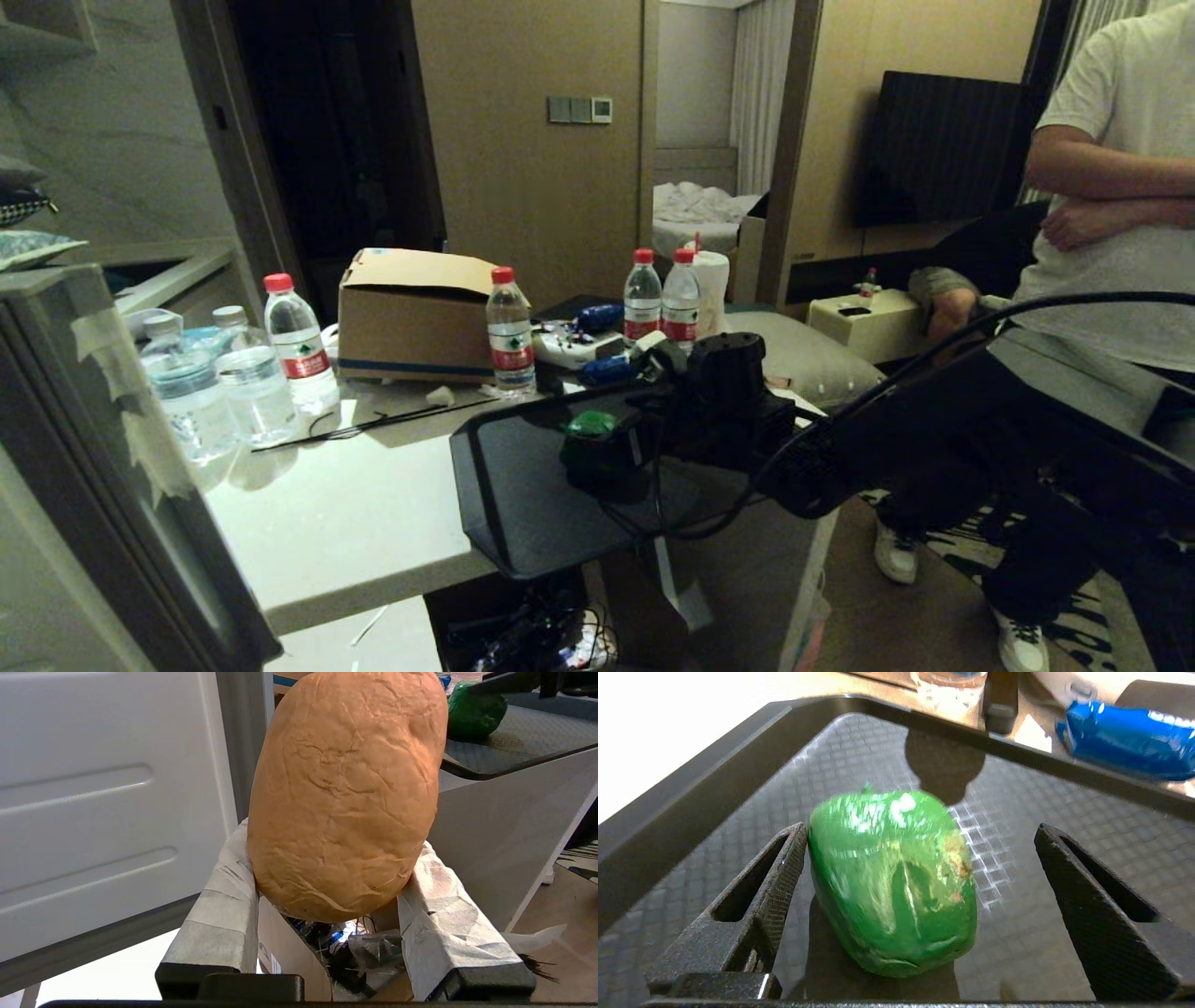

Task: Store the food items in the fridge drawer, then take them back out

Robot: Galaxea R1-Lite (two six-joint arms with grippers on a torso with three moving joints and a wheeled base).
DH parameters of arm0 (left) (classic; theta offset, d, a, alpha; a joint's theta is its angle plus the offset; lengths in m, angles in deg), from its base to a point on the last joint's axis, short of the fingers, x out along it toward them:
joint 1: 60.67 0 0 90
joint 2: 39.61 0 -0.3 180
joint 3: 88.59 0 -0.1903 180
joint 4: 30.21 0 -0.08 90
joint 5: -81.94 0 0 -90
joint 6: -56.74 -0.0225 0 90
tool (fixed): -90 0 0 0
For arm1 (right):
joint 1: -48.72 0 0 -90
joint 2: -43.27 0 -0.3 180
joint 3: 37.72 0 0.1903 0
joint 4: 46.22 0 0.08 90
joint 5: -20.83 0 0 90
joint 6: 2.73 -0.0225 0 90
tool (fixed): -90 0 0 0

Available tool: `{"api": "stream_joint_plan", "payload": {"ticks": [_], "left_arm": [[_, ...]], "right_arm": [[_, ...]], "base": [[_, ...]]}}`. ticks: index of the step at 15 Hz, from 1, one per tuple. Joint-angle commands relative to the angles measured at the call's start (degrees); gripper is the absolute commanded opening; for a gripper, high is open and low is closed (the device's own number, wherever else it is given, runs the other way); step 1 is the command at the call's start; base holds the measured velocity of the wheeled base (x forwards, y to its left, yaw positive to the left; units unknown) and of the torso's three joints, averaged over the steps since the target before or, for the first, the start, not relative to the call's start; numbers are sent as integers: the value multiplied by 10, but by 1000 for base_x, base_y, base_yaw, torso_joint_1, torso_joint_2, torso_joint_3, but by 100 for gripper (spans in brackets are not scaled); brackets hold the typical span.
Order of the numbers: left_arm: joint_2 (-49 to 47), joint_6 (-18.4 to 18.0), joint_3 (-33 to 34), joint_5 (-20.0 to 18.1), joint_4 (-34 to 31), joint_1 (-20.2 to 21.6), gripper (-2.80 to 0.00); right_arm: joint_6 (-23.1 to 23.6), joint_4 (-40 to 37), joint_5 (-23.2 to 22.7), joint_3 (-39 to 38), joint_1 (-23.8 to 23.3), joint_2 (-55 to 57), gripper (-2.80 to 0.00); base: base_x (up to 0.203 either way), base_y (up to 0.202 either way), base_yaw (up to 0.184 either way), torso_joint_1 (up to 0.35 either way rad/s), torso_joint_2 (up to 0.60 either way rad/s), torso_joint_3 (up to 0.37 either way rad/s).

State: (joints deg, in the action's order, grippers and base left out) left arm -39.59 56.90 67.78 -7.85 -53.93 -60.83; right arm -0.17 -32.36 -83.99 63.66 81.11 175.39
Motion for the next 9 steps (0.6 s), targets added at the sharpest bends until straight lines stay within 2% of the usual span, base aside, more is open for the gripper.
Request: {"api": "stream_joint_plan", "payload": {"ticks": [1,9], "left_arm": [[0,0,0,0,0,0,-280],[0,0,0,0,0,0,-280]], "right_arm": [[0,3,-2,2,0,10,0],[0,4,-3,8,-1,25,0]], "base": [[0,0,0,0,0,0],[0,0,0,0,0,0]]}}
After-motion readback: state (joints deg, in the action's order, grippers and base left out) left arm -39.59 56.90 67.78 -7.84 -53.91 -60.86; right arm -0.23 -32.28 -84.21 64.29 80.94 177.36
